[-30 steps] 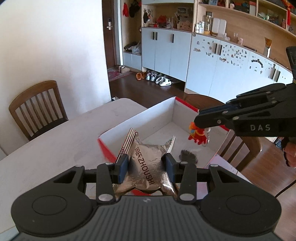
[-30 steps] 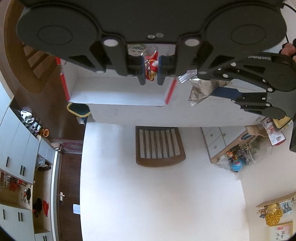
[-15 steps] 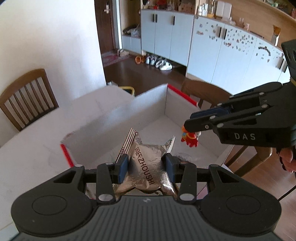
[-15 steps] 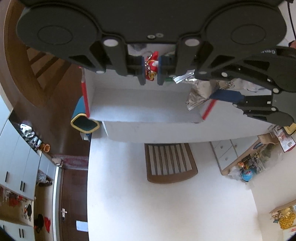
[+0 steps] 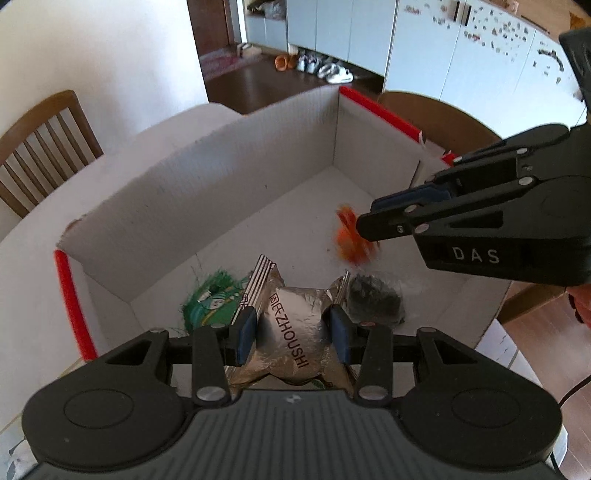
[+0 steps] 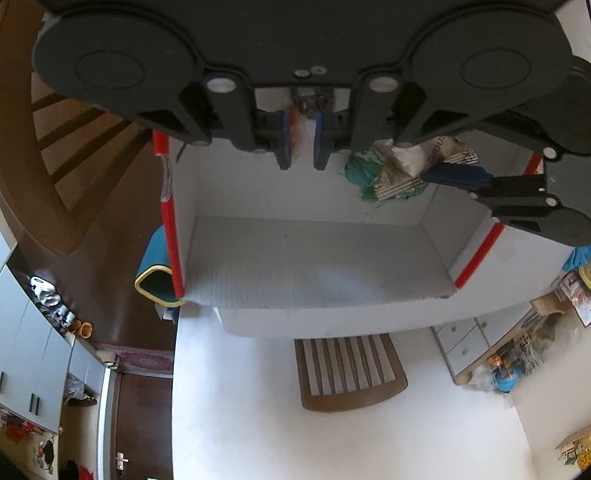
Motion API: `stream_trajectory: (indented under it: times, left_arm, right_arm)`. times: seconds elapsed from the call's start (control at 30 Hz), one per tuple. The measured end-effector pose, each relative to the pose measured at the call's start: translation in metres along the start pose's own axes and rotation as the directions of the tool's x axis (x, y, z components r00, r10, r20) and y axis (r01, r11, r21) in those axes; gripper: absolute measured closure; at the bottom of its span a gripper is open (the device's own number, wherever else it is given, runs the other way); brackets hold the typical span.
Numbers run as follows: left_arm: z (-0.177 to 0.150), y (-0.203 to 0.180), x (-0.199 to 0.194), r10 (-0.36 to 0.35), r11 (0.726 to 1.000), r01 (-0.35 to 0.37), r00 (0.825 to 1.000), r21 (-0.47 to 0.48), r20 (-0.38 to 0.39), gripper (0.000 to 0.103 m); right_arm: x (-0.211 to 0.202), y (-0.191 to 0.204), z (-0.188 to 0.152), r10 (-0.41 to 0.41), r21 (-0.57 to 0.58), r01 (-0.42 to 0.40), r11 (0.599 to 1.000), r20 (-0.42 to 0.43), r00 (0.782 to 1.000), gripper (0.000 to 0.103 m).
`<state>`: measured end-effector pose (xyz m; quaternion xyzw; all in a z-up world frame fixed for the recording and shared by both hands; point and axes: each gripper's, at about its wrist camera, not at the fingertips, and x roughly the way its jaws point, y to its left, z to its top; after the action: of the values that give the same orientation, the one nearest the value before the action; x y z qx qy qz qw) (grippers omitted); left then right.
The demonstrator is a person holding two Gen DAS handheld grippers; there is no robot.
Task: Organize objects
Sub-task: 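Release the red toy into the shoebox with right tool while left tool drops the foil bag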
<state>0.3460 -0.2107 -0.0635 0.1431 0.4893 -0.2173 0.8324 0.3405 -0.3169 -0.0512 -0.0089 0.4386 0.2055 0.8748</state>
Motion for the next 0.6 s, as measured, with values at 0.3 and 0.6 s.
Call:
stream_trajectory:
  times: [0.3, 0.6]
  left_arm:
    - [0.005, -0.003, 0.016, -0.029, 1.0, 0.029, 0.998, 0.0, -0.061, 0.06]
    - [0.0, -0.002, 0.01, -0.035, 0.999, 0.035, 0.999, -0.014, -0.031, 0.045]
  right_arm:
    - [0.008, -0.002, -0.003, 0.007, -0.022, -0.008, 1.0, -0.032, 0.999, 0.087]
    - [-0.004, -0.007, -0.006, 0.005, -0.019, -0.006, 1.0, -0.011, 1.0, 0.064]
